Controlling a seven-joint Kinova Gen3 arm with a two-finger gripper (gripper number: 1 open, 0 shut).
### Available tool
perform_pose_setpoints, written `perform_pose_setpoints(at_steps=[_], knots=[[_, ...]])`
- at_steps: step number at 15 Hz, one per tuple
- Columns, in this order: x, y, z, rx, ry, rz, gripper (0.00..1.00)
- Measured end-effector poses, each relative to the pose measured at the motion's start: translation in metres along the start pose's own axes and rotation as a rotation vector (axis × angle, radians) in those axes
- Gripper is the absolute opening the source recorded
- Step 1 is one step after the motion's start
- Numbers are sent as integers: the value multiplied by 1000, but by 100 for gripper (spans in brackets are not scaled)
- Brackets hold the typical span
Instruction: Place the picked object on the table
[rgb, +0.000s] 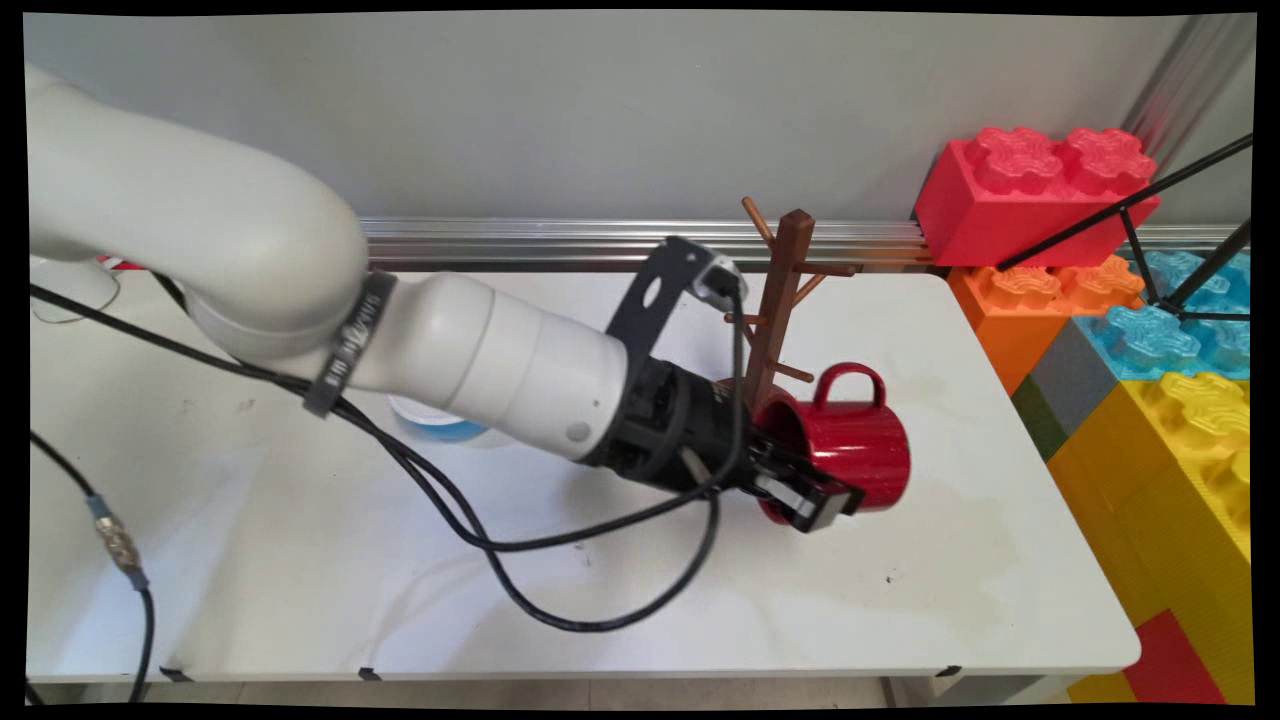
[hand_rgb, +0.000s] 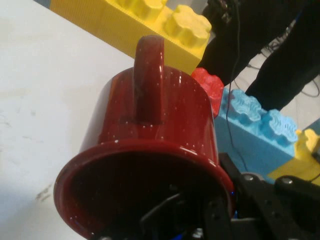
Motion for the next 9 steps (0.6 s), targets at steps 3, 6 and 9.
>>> perform_pose_setpoints(at_steps=[3,6,9], knots=[[3,-5,-12,9,-25,39,0],[8,-13,-28,22,-59,90,0],[11,-21,-42,34,-93,134,0]])
